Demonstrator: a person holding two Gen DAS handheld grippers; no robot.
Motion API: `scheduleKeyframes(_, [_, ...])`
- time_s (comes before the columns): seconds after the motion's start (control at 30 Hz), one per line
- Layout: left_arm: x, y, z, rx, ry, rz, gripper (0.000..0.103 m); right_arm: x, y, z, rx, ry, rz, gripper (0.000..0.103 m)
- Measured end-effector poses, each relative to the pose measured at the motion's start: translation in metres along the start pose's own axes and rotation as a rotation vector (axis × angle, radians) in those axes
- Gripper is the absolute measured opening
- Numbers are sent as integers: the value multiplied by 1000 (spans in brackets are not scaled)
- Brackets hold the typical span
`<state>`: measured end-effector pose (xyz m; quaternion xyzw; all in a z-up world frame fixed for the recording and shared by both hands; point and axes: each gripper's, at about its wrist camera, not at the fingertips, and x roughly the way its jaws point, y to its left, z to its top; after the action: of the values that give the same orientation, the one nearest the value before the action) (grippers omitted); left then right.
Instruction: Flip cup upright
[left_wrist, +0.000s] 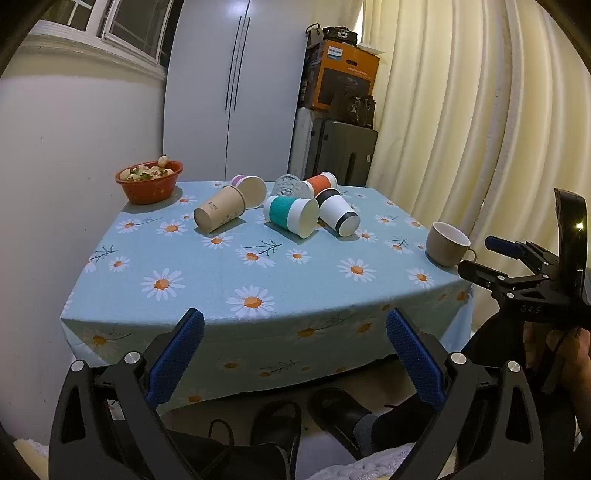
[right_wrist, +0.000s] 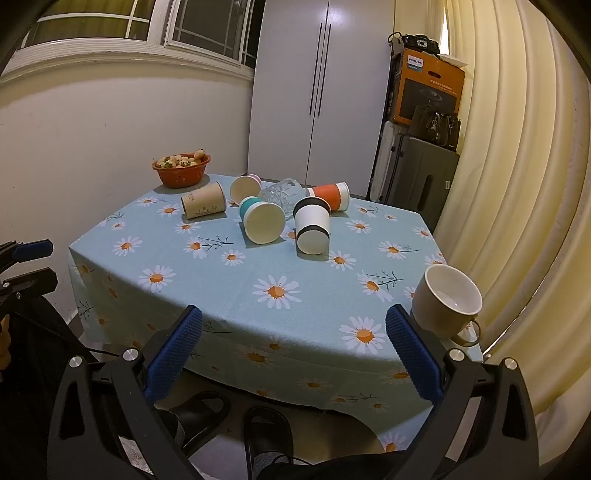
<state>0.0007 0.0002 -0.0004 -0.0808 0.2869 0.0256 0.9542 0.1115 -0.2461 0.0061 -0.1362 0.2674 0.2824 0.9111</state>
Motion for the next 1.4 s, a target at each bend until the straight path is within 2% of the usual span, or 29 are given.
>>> scheduleKeyframes(1.4, [-3, -4, 0, 23, -20, 1, 97, -1, 0, 0, 0, -1, 0, 98])
